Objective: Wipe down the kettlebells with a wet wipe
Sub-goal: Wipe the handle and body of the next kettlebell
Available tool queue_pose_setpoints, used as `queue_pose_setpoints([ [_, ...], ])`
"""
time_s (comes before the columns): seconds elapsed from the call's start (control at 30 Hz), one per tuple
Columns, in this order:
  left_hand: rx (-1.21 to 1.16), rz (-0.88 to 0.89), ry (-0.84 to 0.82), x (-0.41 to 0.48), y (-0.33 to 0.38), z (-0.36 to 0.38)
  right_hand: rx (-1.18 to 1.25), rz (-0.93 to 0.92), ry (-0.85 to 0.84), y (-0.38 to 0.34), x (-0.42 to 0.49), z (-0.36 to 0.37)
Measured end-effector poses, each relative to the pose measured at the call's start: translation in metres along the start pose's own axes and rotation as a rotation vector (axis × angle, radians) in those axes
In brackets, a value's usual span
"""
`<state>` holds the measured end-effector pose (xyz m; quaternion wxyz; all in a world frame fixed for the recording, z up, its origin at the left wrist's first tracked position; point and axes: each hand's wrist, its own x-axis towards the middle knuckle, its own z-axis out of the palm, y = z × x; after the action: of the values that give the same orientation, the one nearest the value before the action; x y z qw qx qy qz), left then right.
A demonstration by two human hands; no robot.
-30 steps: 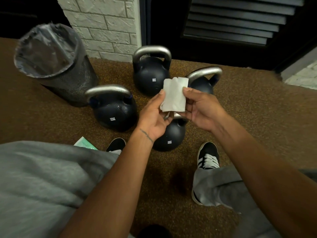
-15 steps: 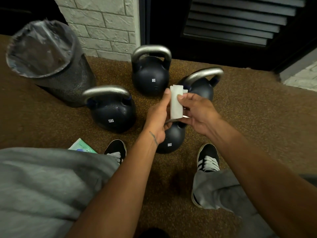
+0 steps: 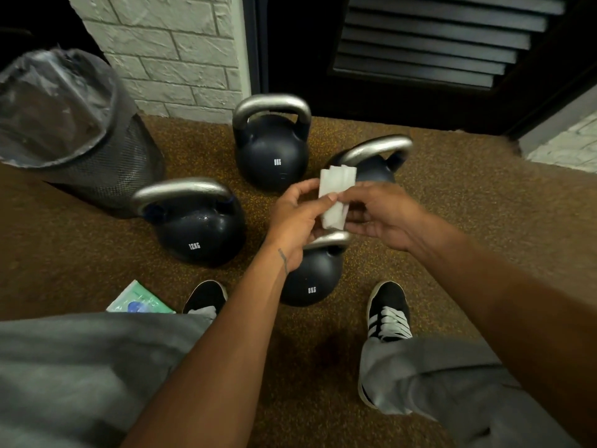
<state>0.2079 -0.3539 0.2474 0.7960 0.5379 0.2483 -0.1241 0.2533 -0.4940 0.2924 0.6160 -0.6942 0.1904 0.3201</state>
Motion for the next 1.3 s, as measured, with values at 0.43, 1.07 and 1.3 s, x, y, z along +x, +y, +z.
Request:
queue_pose_setpoints([
  [0.43,0.473,0.047,-0.141,0.070,0.028,0.026,-0.165,-0.018,-0.082,-0.037,0.062,-0.073],
  [1.07,1.521,0.899,0.076,0.143,-0.001,0.121,0.154,-0.380,0.416,0.042,0.136,-0.168],
  [1.3,1.923,0.826,0.056,0.143,-0.034,0.136,-0.155,-0.543,0.760,0.041,0.171,-0.174],
])
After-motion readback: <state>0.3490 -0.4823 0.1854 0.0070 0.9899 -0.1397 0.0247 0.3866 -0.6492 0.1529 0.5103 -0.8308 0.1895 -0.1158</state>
